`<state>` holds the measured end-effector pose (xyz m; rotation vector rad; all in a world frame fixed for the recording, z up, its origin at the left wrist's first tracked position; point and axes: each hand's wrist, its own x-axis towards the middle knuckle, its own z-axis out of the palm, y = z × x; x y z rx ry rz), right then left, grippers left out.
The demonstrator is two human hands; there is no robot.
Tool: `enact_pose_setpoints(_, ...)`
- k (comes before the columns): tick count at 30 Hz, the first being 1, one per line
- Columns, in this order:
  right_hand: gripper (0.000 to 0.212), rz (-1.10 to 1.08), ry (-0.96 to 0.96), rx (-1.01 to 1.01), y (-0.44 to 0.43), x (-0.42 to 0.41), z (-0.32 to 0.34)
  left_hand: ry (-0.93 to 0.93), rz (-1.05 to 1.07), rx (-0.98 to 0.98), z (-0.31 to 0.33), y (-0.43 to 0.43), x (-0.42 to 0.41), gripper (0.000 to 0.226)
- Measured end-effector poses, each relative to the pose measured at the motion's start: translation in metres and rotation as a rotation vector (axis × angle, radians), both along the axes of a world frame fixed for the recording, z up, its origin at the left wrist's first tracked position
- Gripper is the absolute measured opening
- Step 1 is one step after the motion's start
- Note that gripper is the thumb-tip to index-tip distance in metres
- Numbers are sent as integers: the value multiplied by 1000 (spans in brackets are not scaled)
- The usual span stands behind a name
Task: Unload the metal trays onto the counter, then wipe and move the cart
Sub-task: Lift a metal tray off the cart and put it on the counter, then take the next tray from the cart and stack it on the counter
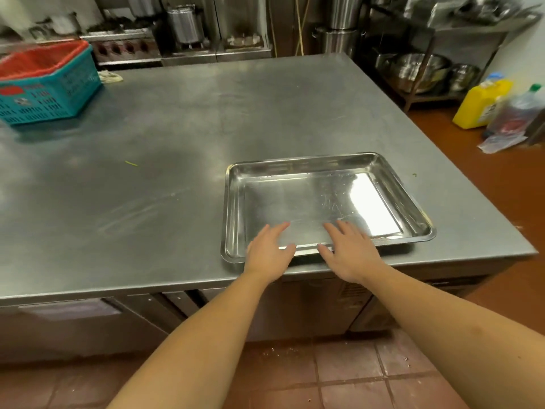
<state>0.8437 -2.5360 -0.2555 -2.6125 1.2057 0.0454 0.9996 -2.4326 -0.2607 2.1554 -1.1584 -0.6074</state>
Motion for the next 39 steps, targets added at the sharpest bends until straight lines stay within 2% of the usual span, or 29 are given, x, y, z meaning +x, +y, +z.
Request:
enact_pose_setpoints(3,62,4,-61,73,10,28,48,97,53,-49,46,19,23,54)
enact_pose_setpoints(8,61,81,-280,94,49,100,118,37,183,-132,109,63,64,52)
enact_pose_setpoints(12,55,123,-529,309,106,159,148,87,335,-225,135,105,85,47)
enact_pose_setpoints(17,45,169,-687,606,163,197,161,197,576,-376,148,160,93,46)
enact_pose_setpoints(21,45,204,-604,785,190,194,156,292,756,-415,143,195,83,48)
enact_pose_setpoints(27,30,265,-461,994,218,159,131,405,949,-404,122,229,24,54)
enact_pose_setpoints(30,35,302,-376,1073,248,144,111,424,1019,-363,107,256,-16,55)
enact_pose_setpoints(34,52,459,-222,1110,318,128,96,361,1209,-343,104,328,-54,51)
enact_pose_setpoints(39,51,709,-84,1147,439,100,105,326,1468,-419,110,443,-97,53)
